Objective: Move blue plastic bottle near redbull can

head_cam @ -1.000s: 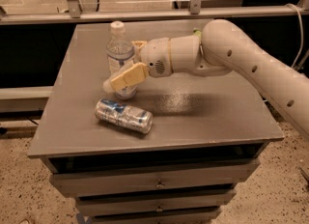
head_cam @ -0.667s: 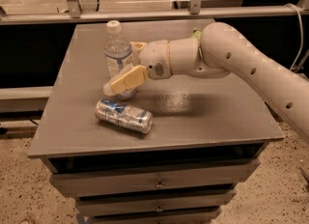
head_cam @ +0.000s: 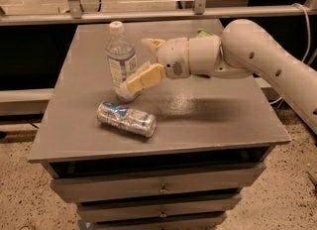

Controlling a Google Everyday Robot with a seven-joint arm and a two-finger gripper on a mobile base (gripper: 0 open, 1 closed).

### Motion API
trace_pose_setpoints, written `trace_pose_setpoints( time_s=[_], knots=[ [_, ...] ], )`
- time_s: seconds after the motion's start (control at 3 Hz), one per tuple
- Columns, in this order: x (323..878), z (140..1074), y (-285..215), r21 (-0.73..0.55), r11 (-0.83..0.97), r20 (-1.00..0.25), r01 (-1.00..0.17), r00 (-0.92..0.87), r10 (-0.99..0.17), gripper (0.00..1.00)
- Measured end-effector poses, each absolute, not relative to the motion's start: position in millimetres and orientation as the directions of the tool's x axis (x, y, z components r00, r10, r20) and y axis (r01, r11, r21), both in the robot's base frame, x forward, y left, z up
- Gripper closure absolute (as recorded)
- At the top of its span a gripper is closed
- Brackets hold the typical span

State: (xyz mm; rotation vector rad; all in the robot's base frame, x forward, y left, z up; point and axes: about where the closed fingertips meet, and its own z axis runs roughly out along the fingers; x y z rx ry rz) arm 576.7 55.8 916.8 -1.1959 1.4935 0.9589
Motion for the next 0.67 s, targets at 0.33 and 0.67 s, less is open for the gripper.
trace_pose_setpoints(
  time_s=[0.33, 0.67],
  knots=[
    [585, 930, -26, -0.039, 0.319, -0.978, -0.947, -0.03, -0.208, 0.0],
    [582, 944, -98, -0.083, 0.427, -0.977, -0.9, -0.011, -0.213, 0.0]
  ],
)
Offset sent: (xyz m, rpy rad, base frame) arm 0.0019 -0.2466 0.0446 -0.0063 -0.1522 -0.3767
